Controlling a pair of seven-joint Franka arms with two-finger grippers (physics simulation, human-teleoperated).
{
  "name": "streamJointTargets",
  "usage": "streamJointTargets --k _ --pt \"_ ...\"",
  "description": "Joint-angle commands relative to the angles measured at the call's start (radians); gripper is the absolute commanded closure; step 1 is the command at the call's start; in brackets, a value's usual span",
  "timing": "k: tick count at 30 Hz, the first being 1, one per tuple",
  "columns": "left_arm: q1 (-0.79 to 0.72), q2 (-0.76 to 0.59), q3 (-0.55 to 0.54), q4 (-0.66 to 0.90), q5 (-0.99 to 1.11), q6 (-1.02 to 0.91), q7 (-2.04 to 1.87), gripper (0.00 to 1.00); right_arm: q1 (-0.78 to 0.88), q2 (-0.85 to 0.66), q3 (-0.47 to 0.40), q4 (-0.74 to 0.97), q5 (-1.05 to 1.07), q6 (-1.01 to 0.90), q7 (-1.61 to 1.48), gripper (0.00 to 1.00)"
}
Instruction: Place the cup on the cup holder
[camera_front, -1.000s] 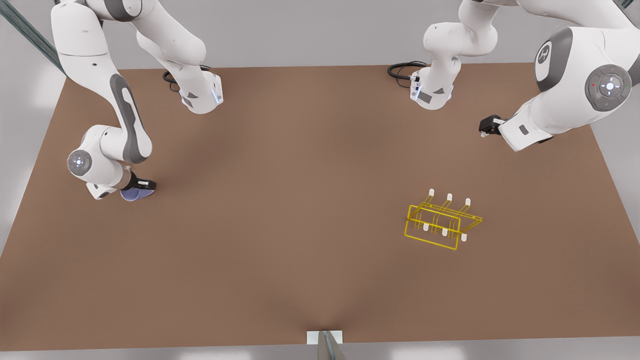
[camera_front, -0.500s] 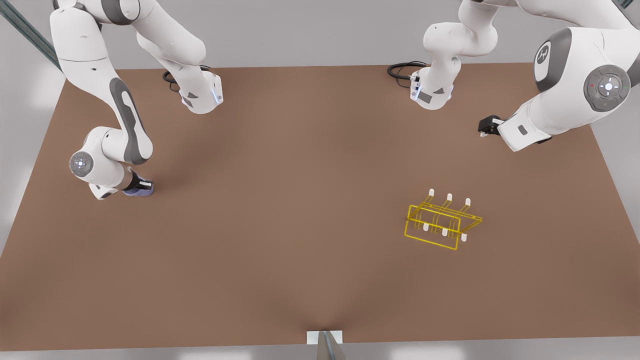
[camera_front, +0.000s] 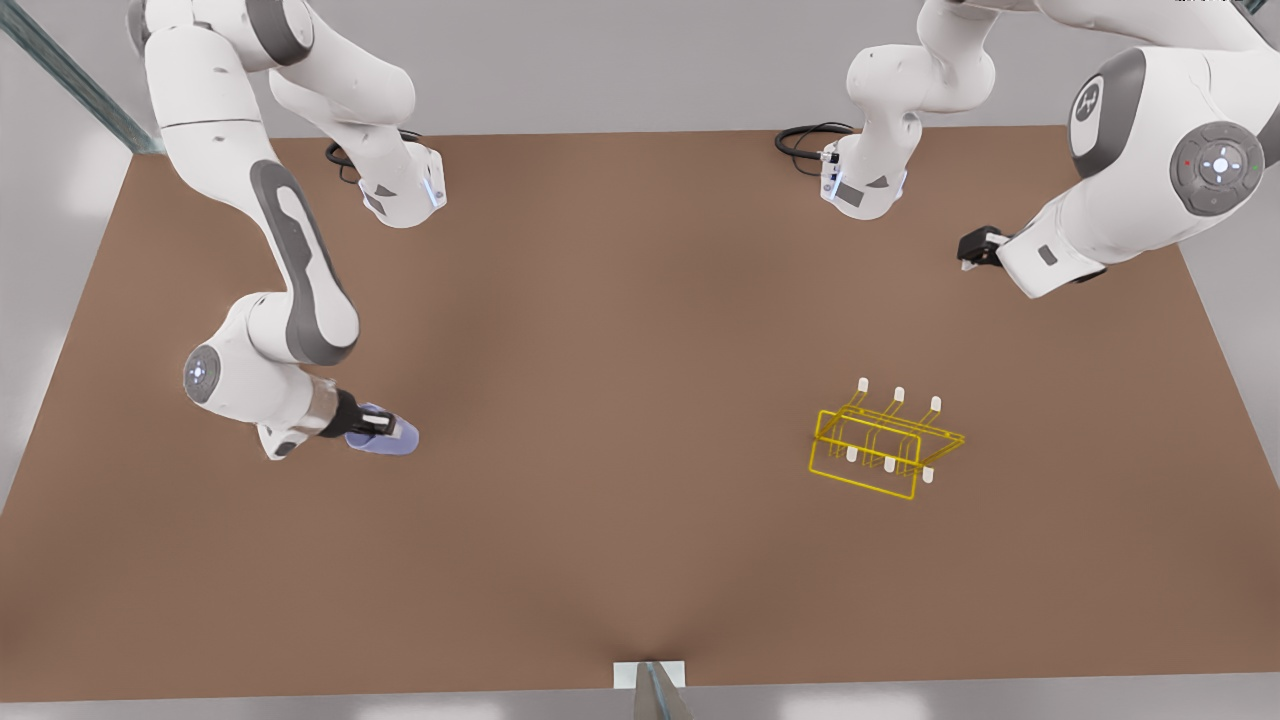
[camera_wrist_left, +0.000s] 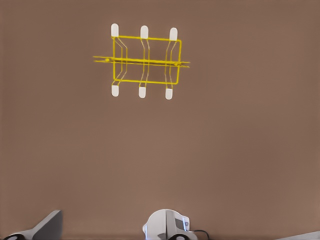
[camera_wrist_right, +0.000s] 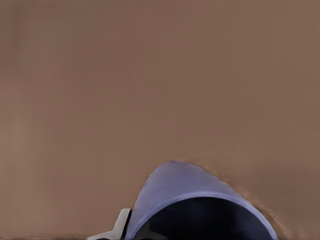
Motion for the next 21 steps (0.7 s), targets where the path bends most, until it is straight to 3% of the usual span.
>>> streamJointTargets --k 1,2,5,7,8,10,12,21 --pt "0.000 0.001 -0.001 0.000 -0.004 0.003 -0.085 0.00 0.072 0.033 0.041 0.019 0.441 0.018 -0.006 0.79" --pt "0.000 0.000 -0.001 0.000 -0.007 0.004 -0.085 0.00 0.152 0.040 0.043 0.024 0.575 0.078 -0.006 0.79" --pt "0.000 -0.008 -0.002 0.000 -0.015 0.006 -0.088 0.00 0.355 0.208 0.045 0.289 0.613 0.096 -0.003 0.79" --pt "0.000 -0.057 -0.002 -0.086 -0.013 0.120 -0.107 0.00 0.425 0.338 0.045 0.448 0.628 0.101 0.005 0.79" --pt "-0.002 -0.052 -0.004 -0.085 -0.012 0.120 -0.114 0.00 0.474 0.410 0.051 0.519 0.628 0.174 0.009 0.79" --pt "-0.005 -0.032 -0.004 -0.105 -0.012 0.164 -0.122 0.00 0.477 0.497 0.156 0.550 0.626 0.261 0.000 0.79" --pt "-0.006 -0.019 -0.004 -0.107 -0.013 0.193 -0.122 0.00 0.528 0.560 0.158 0.621 0.626 0.297 -0.025 0.79" --pt "-0.006 -0.013 -0.002 -0.116 -0.009 0.198 -0.121 0.00 0.402 0.614 0.229 0.444 0.738 0.316 -0.486 0.79"
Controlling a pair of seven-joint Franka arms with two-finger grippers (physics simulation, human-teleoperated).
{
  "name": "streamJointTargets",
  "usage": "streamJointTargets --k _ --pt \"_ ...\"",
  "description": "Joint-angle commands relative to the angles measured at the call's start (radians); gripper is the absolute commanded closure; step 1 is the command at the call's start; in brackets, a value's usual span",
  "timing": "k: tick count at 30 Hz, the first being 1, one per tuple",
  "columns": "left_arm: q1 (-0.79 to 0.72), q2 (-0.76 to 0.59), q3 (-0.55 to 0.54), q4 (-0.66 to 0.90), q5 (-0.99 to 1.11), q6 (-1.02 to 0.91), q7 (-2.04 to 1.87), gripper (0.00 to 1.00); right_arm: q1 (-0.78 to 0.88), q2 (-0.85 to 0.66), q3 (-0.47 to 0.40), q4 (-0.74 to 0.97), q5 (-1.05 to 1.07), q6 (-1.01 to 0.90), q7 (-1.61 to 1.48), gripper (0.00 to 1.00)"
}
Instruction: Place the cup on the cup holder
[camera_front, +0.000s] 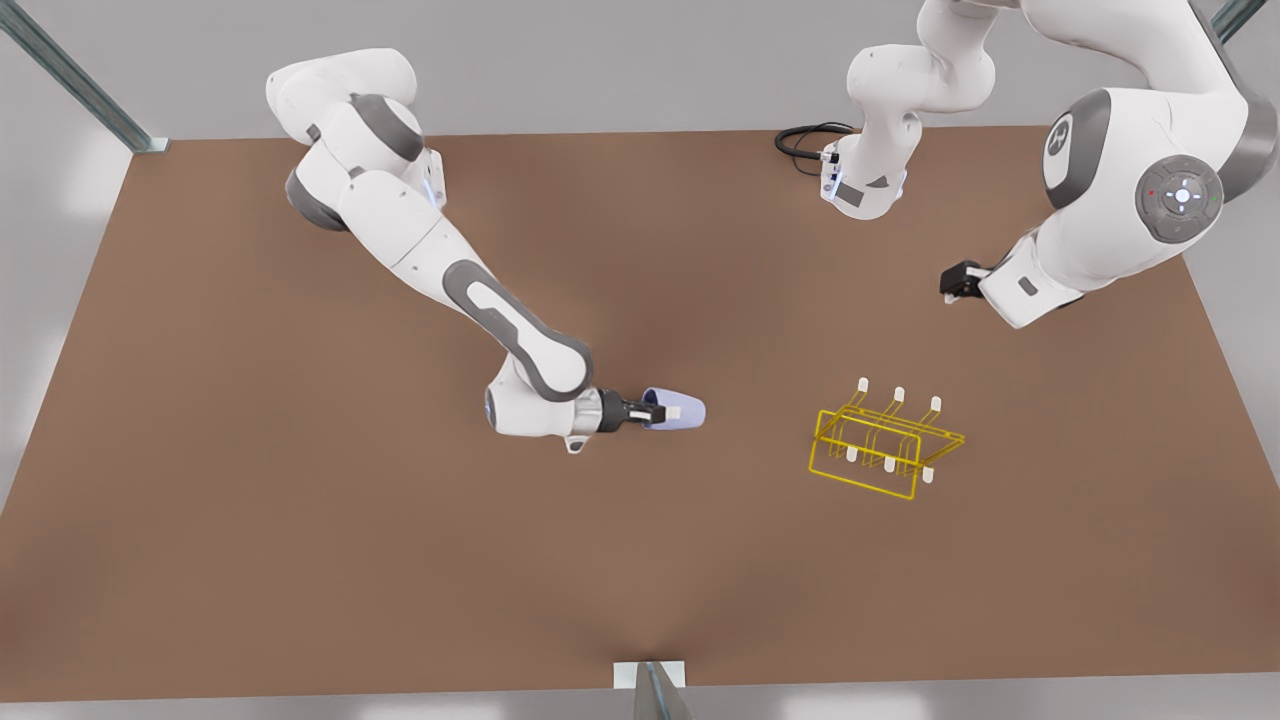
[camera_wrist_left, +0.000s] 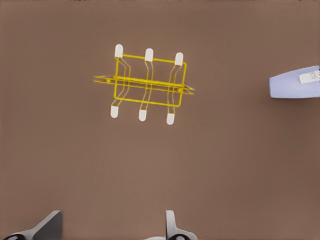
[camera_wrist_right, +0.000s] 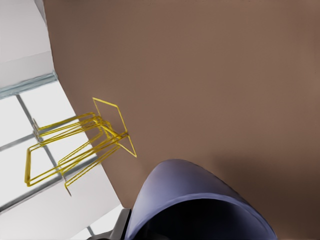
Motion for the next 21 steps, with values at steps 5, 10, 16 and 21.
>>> streamJointTargets --k 5,10,16,21 --pt "-0.001 0.007 0.000 0.001 0.005 0.032 -0.041 0.00 0.002 0.045 0.006 0.008 0.043 0.042 -0.404 0.79" --pt "-0.001 0.009 0.000 0.003 0.007 0.032 -0.041 0.00 0.004 0.039 0.019 0.006 0.046 0.048 -0.415 0.00" --pt "-0.001 0.014 0.000 0.003 0.007 0.034 -0.041 0.00 -0.009 0.039 0.019 0.002 0.041 0.047 -0.433 0.00" --pt "-0.001 0.014 0.001 0.000 0.008 0.035 -0.043 0.00 -0.045 0.033 0.019 -0.018 0.040 0.032 -0.447 0.00"
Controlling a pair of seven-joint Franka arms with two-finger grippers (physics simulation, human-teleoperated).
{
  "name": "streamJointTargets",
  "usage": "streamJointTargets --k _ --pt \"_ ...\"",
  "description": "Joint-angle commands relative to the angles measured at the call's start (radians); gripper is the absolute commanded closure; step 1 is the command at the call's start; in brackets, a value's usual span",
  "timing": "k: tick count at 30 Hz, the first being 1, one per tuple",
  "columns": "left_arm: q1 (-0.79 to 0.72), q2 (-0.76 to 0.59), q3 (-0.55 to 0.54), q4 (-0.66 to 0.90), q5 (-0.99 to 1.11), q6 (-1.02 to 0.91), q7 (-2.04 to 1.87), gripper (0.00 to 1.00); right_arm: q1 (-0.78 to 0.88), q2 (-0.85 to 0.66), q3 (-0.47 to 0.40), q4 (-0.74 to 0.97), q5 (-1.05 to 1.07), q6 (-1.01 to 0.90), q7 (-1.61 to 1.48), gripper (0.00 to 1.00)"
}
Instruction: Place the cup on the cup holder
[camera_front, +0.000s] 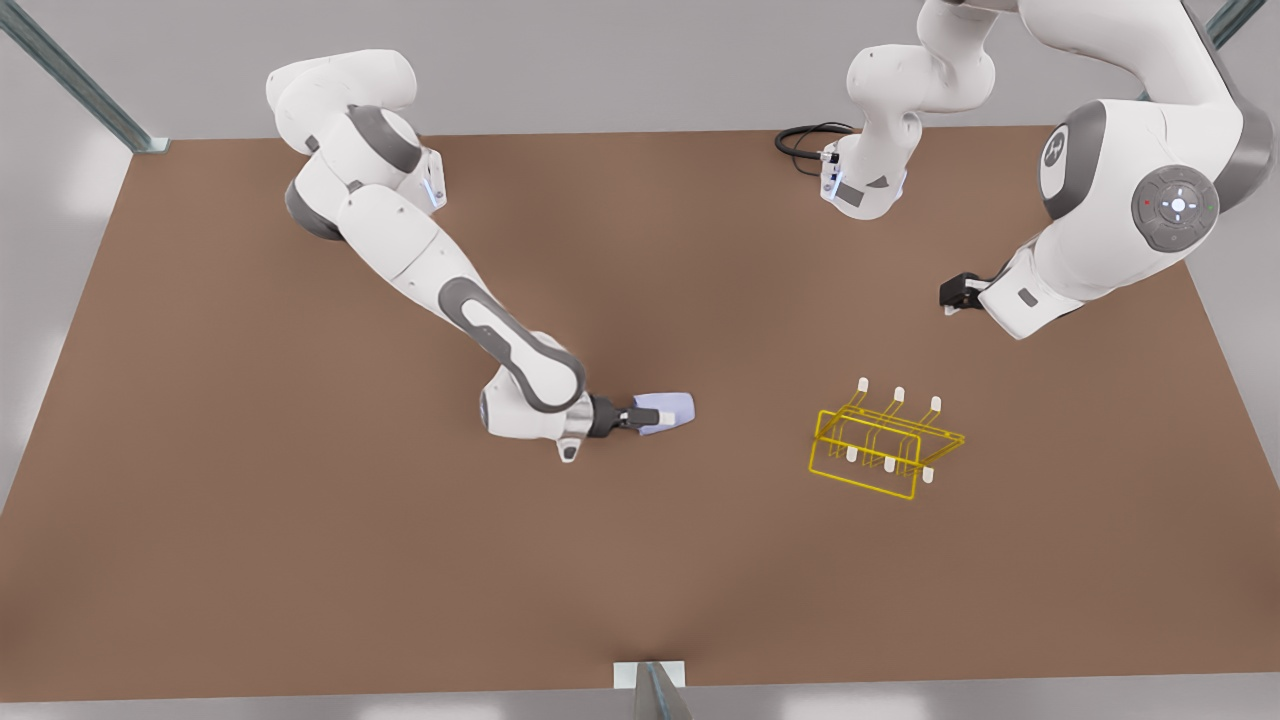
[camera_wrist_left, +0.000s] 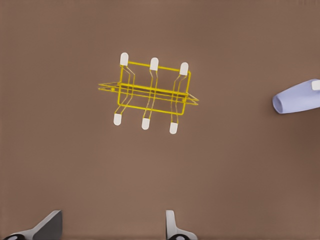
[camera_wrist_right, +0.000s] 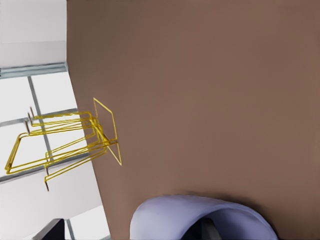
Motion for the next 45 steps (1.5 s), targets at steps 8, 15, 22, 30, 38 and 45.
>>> streamJointTargets --k 8,15,22,30,38,45 --pt "-0.003 -0.007 -0.012 -0.004 -0.011 0.002 -0.189 0.00 -0.170 -0.066 -0.001 -0.118 -0.050 -0.172 -0.194 0.00" --pt "-0.464 0.304 -0.061 0.134 -0.017 0.254 -1.997 0.00 -0.503 -0.305 -0.024 0.114 -1.066 -0.671 0.157 0.00" --pt "-0.543 0.588 -0.122 0.234 0.032 0.752 -0.688 0.00 -0.197 -0.784 -0.512 -0.044 -1.342 -0.844 0.465 0.00" --pt "-0.439 0.576 -0.125 0.116 -0.021 0.696 0.199 0.00 -0.188 -0.922 -0.612 -0.160 -1.299 -0.890 0.507 0.00" --pt "-0.440 0.574 -0.127 -0.022 -0.039 0.890 0.405 0.00 -0.188 -0.900 -0.609 -0.131 -1.290 -0.915 0.628 0.00" --pt "-0.440 0.576 -0.127 -0.019 -0.034 0.890 0.463 0.00 -0.190 -0.894 -0.610 -0.131 -1.290 -0.918 0.630 0.00"
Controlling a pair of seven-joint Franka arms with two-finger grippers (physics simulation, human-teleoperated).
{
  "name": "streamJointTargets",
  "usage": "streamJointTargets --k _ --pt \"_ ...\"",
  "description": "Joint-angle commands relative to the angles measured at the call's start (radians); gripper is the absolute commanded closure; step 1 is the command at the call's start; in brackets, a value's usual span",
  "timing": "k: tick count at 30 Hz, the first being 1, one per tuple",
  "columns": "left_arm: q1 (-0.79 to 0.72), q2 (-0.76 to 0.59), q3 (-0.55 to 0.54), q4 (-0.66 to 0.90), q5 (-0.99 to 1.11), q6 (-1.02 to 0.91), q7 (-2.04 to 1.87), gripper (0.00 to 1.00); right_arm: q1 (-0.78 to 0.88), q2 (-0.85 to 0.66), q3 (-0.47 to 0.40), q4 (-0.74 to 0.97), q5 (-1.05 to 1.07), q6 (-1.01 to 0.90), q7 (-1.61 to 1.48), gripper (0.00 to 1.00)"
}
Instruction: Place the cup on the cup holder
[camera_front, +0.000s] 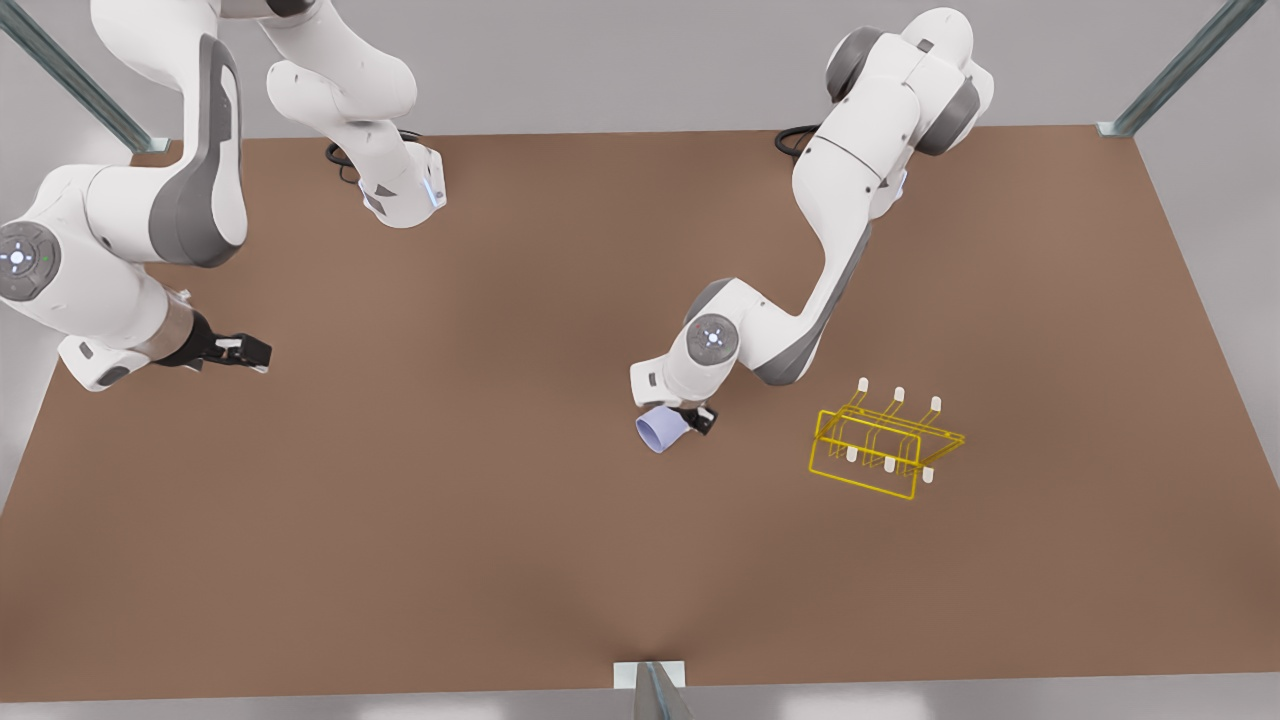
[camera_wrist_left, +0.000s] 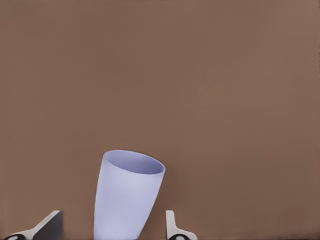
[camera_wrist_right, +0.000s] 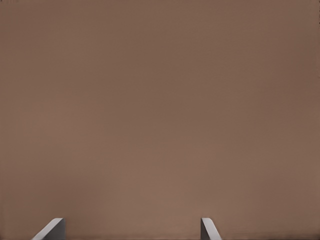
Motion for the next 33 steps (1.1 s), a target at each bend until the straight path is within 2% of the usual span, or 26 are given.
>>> streamJointTargets --k 1,8,17,20,33 --pt "0.001 0.011 0.000 0.007 -0.005 0.028 0.433 0.00 0.003 -0.001 0.000 0.000 0.001 -0.010 0.179 0.00" --pt "0.001 0.068 0.001 -0.001 -0.008 0.092 0.430 0.00 0.003 0.010 -0.001 0.009 0.001 -0.032 0.178 0.00" --pt "0.021 0.069 0.003 -0.010 -0.010 0.109 0.410 0.00 0.005 0.021 0.000 0.026 0.005 -0.030 0.179 0.00" --pt "0.005 0.033 0.003 -0.091 -0.005 0.105 0.278 0.00 0.005 0.021 0.000 0.026 0.005 -0.030 0.179 0.00" --pt "0.002 0.083 0.001 -0.110 -0.031 0.163 0.277 0.00 0.003 0.021 0.000 0.025 0.005 -0.032 0.178 0.00"
